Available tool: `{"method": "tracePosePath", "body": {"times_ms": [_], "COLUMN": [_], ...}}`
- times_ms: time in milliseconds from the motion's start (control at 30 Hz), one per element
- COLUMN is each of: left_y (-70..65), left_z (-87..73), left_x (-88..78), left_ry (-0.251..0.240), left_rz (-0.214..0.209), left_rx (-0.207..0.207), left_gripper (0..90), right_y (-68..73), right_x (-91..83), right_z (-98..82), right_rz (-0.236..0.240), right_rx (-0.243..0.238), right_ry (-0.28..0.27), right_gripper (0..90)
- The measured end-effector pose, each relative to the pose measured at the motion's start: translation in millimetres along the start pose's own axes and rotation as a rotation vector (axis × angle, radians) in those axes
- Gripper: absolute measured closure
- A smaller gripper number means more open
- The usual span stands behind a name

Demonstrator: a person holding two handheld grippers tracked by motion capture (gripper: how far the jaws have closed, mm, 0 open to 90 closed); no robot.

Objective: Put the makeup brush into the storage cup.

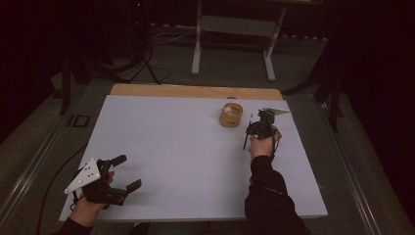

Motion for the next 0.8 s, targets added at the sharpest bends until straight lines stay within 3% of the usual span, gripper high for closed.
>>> {"method": "tracePosePath", "body": {"times_ms": [167, 267, 333, 400, 467, 667, 800], "left_y": [-0.5, -0.8, -0.4, -0.3, -0.4, -0.2, -0.6], "left_z": [-0.4, -0.6, -1.0, -1.4, -1.6, -2.3, -2.6], "left_x": [1.2, 2.0, 2.5, 2.9, 3.1, 4.2, 4.7], "left_ry": [0.007, 0.009, 0.011, 0.012, 0.012, 0.017, 0.017], "left_rz": [-0.002, -0.002, -0.004, -0.005, -0.007, -0.01, -0.018], "left_rx": [0.002, -0.002, -0.005, -0.007, -0.009, -0.013, -0.016], "left_gripper": [0.2, 0.2, 0.2, 0.2, 0.2, 0.2, 0.2], "right_y": [-4.9, -5.8, -4.6, -1.2, 1.9, 5.7, 4.3], "right_x": [-8.5, -12.2, -13.9, -15.2, -17.1, -24.1, -27.3], "right_z": [-3.0, -4.8, -7.1, -10.7, -13.3, -19.1, -21.1], "right_rz": [0.045, 0.109, 0.178, 0.18, 0.225, 0.269, 0.344], "right_rx": [-0.067, -0.134, -0.175, -0.209, -0.252, -0.302, -0.325], "right_ry": [-0.026, -0.035, -0.047, -0.052, -0.062, -0.095, -0.117], "right_gripper": [85.5, 85.5, 85.5, 85.5, 85.5, 85.6, 85.6]}}
Point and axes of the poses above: each handheld gripper's, and its own axes: x roughly forward along the jaws, z roughly out of its top, y roughly to its left, the point moved 2 cm from there along x, roughly forward along the jaws, and after that the axes turned 6 degrees about y, right-handed, at the moved point
